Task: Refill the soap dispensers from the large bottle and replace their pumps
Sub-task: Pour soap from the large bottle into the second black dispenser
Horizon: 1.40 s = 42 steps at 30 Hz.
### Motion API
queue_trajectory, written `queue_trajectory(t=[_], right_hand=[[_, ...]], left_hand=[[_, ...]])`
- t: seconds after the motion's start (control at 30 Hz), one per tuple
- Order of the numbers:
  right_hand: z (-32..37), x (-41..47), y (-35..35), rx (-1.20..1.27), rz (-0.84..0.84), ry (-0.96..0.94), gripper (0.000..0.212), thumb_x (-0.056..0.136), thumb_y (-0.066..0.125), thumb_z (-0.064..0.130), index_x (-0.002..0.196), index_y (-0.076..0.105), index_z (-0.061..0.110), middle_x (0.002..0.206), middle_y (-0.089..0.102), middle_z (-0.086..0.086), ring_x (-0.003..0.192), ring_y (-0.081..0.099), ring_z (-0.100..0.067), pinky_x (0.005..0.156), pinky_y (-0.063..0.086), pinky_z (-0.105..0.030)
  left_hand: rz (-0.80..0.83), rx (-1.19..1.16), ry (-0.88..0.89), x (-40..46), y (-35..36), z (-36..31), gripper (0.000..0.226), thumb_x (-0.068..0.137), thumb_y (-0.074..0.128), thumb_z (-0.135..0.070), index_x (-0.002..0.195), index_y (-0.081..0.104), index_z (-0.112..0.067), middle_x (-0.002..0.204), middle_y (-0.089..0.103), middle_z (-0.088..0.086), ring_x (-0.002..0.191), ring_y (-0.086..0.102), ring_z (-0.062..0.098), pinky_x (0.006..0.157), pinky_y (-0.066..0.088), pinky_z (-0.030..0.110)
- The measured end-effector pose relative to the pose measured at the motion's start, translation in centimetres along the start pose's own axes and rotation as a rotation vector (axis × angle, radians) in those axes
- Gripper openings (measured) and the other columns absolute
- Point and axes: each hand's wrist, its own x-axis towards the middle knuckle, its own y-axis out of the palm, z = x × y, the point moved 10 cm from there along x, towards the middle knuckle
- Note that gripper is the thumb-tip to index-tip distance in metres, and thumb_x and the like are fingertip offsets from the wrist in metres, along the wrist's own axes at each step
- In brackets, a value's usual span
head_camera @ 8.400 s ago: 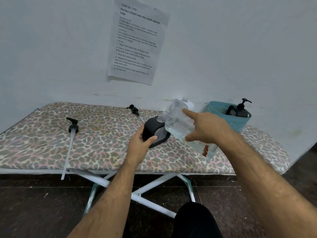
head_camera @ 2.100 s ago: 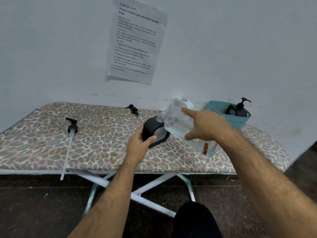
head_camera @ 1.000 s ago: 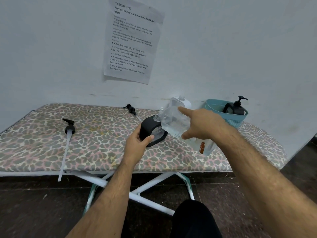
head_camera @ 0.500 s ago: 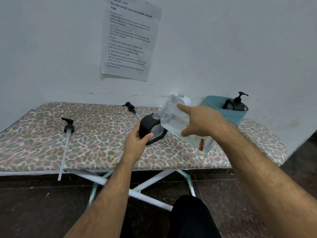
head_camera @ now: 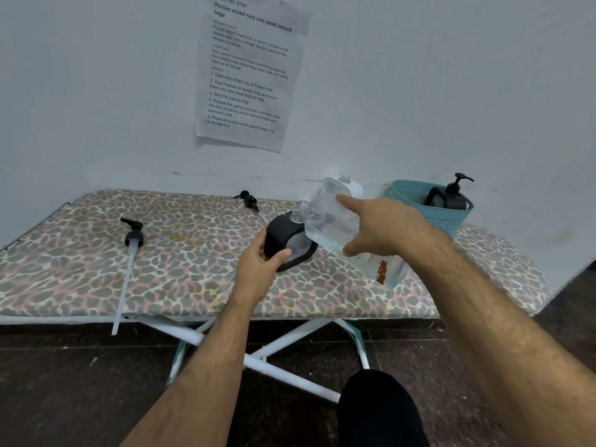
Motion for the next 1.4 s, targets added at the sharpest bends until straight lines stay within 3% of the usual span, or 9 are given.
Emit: queue_trajectory(t=[0.37, 0.53, 0.7, 0.93, 1.1, 1.2, 1.33, 1.4], right_hand=[[0.0, -0.1, 0.0, 0.011, 0.013, -0.005, 0.093, 0.079, 0.075, 0.045, 0.152, 0.018, 0.041, 0.089, 0.053, 0.009, 0.085, 0.061, -0.016, 0.074, 0.057, -0.037], [-0.1, 0.0, 0.2, 0.019, 0.017, 0.01, 0.096, 0.079, 0.076, 0.046, 0.153, 0.016, 0.041, 0.11, 0.065, 0.004, 0.087, 0.059, -0.015, 0.079, 0.057, -0.038], [-0.1, 0.0, 0.0, 0.018, 0.012, 0.01, 0.096, 0.079, 0.075, 0.046, 0.153, 0.016, 0.042, 0.12, 0.065, 0.002, 0.093, 0.062, -0.017, 0.081, 0.057, -0.04], [-0.1, -0.1, 0.1, 0.045, 0.027, 0.014, 0.096, 0.079, 0.076, 0.043, 0.154, 0.016, 0.041, 0.117, 0.064, 0.003, 0.09, 0.059, -0.016, 0.083, 0.057, -0.04], [0.0, -0.2, 0.1, 0.049, 0.031, 0.014, 0.096, 0.079, 0.076, 0.042, 0.154, 0.016, 0.041, 0.118, 0.065, 0.003, 0.087, 0.057, -0.015, 0.083, 0.057, -0.04], [0.0, -0.2, 0.1, 0.053, 0.036, 0.018, 0.096, 0.079, 0.076, 0.043, 0.154, 0.015, 0.041, 0.118, 0.065, 0.002, 0.089, 0.058, -0.016, 0.084, 0.057, -0.041], [0.0, -0.3, 0.0, 0.058, 0.036, 0.017, 0.094, 0.079, 0.076, 0.043, 0.153, 0.018, 0.041, 0.094, 0.057, 0.007, 0.091, 0.061, -0.018, 0.082, 0.056, -0.041], [0.0, -0.3, -0.1, 0.059, 0.034, 0.016, 0.095, 0.079, 0.076, 0.043, 0.153, 0.017, 0.041, 0.093, 0.054, 0.008, 0.091, 0.061, -0.018, 0.083, 0.056, -0.042]], left_hand=[[-0.003, 0.016, 0.002, 0.3, -0.1, 0.5, 0.055, 0.089, 0.069, -0.01, 0.136, 0.049, -0.031, 0.112, 0.059, -0.027, 0.098, 0.058, -0.019, 0.078, 0.047, 0.004], [-0.002, 0.024, 0.007, 0.3, -0.1, 0.4, 0.054, 0.089, 0.069, -0.01, 0.13, 0.047, -0.038, 0.112, 0.059, -0.027, 0.097, 0.058, -0.02, 0.079, 0.047, 0.004], [-0.001, 0.026, 0.008, 0.3, -0.1, 0.4, 0.053, 0.09, 0.068, -0.01, 0.128, 0.046, -0.039, 0.11, 0.057, -0.029, 0.093, 0.056, -0.023, 0.076, 0.045, 0.001], [-0.004, 0.011, 0.002, 0.3, -0.1, 0.6, 0.055, 0.089, 0.069, -0.01, 0.132, 0.047, -0.037, 0.112, 0.059, -0.026, 0.097, 0.058, -0.019, 0.078, 0.047, 0.005], [-0.001, 0.015, -0.001, 0.5, -0.2, 1.0, 0.055, 0.089, 0.07, -0.014, 0.137, 0.051, -0.032, 0.116, 0.063, -0.022, 0.107, 0.06, -0.007, 0.089, 0.05, 0.015], [-0.001, 0.016, -0.005, 0.5, -0.2, 1.0, 0.055, 0.089, 0.07, -0.014, 0.137, 0.051, -0.032, 0.117, 0.063, -0.023, 0.106, 0.06, -0.009, 0.087, 0.049, 0.012], [0.001, 0.026, -0.001, 0.5, -0.1, 0.8, 0.055, 0.089, 0.07, -0.014, 0.138, 0.051, -0.031, 0.115, 0.062, -0.025, 0.104, 0.06, -0.013, 0.082, 0.049, 0.008], [0.0, 0.028, -0.001, 0.5, -0.1, 0.8, 0.054, 0.089, 0.07, -0.014, 0.137, 0.051, -0.031, 0.114, 0.062, -0.025, 0.102, 0.06, -0.013, 0.08, 0.049, 0.008]])
